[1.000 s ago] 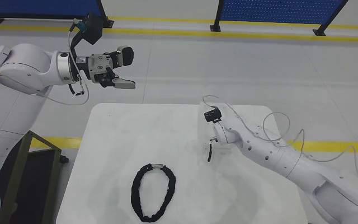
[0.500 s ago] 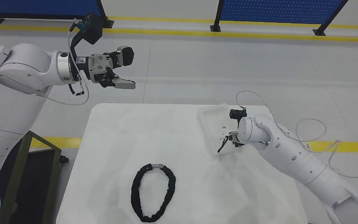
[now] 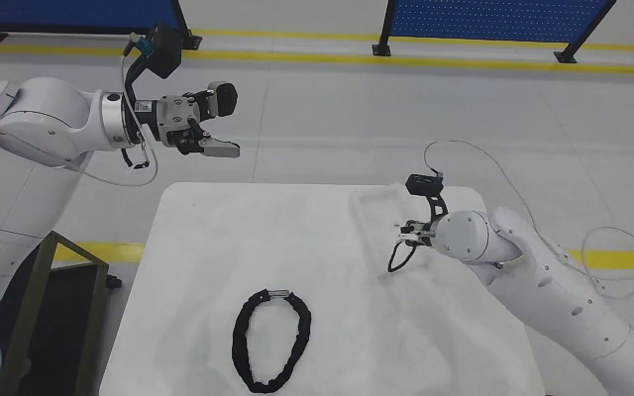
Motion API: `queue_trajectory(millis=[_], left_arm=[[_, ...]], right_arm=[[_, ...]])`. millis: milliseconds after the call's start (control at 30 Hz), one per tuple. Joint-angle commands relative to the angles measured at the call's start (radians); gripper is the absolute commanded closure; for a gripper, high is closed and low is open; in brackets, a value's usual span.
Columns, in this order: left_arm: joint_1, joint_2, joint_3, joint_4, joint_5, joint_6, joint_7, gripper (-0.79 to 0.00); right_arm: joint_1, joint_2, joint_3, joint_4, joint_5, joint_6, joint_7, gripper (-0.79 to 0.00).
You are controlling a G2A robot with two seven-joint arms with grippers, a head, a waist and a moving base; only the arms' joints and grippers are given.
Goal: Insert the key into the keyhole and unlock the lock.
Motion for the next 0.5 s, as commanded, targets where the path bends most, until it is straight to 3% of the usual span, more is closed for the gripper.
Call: queue_trajectory(millis=[0,233,467], left_arm=[[0.000,0.000,0.000,0.000,0.000,0.000,0.000,-0.785],[0.000,0.000,0.000,0.000,0.000,0.000,0.000,-0.785],[0.000,0.000,0.000,0.000,0.000,0.000,0.000,-0.785]], right_arm=[[-0.044,0.006,0.062,-0.026,0.080,-0.022,-0.056,0.000],[-0.187,0.011,0.224,-0.086,0.348,-0.183,-0.219,0.000],[-0.283,0.013,0.329,-0.106,0.534,-0.431,-0.226,0.000]])
